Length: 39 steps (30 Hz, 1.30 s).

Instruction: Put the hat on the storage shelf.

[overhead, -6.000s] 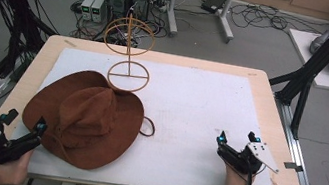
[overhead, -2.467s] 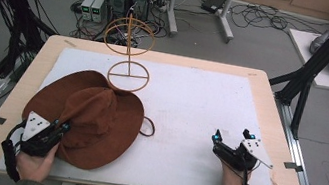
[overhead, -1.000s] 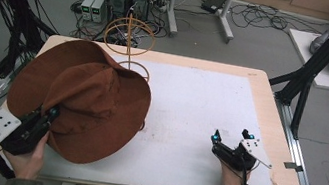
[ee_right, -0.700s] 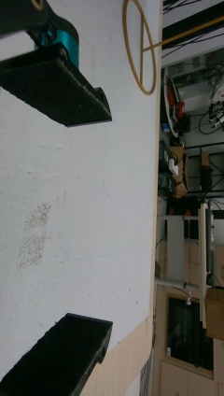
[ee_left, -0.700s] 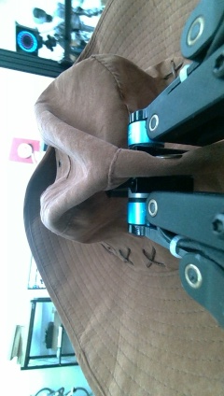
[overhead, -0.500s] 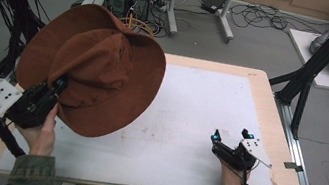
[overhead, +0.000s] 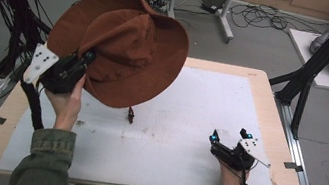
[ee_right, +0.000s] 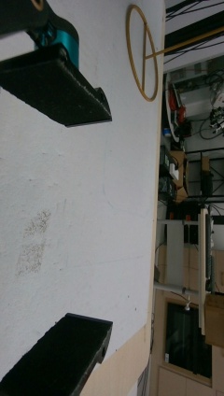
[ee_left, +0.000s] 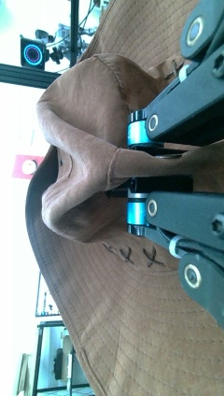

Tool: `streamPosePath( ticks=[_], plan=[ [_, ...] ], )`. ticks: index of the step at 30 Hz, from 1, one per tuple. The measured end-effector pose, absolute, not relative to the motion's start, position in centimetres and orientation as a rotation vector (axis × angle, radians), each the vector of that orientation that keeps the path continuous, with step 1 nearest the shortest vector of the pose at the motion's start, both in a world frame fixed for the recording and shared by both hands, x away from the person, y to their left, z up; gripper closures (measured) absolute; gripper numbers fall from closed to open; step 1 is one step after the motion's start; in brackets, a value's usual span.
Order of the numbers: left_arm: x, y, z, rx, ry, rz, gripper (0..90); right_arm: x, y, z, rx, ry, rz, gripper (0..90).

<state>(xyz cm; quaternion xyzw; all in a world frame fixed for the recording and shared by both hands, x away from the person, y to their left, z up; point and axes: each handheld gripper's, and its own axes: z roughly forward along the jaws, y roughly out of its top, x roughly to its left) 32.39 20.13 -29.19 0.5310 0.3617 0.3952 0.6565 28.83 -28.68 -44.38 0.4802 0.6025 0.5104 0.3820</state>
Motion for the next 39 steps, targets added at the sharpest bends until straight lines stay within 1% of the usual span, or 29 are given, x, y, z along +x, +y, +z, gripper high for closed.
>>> streamPosePath(
  ticks=[9, 10, 15, 20, 27, 33, 39],
  plan=[
    [38.9, 17.9, -26.6, 1.19, 0.846, 0.872, 87.5, 29.0, -28.9, -44.4, 1.224, 1.526, 1.299, 1.8],
    [38.9, 17.9, -26.6, 1.19, 0.846, 0.872, 87.4, 29.0, -28.9, -44.4, 1.224, 1.526, 1.299, 1.8],
    [41.8, 16.6, -25.8, 1.238, 0.866, 0.893, 87.4, 29.1, -29.3, -44.3, 1.244, 1.496, 1.297, 1.8],
    [42.5, 16.0, -25.7, 1.247, 0.872, 0.907, 87.4, 29.1, -29.5, -44.3, 1.241, 1.486, 1.3, 1.8],
    [42.9, 17.1, -26.1, 1.302, 0.918, 0.952, 87.4, 29.1, -29.5, -44.4, 1.25, 1.497, 1.296, 1.8],
    [43.5, 17.0, -26.7, 1.358, 0.941, 0.953, 87.4, 29.2, -29.4, -44.5, 1.249, 1.502, 1.3, 1.8],
    [43.8, 17.1, -27.0, 1.372, 0.96, 0.949, 87.2, 29.2, -29.4, -44.5, 1.244, 1.509, 1.298, 1.8]
  ],
)
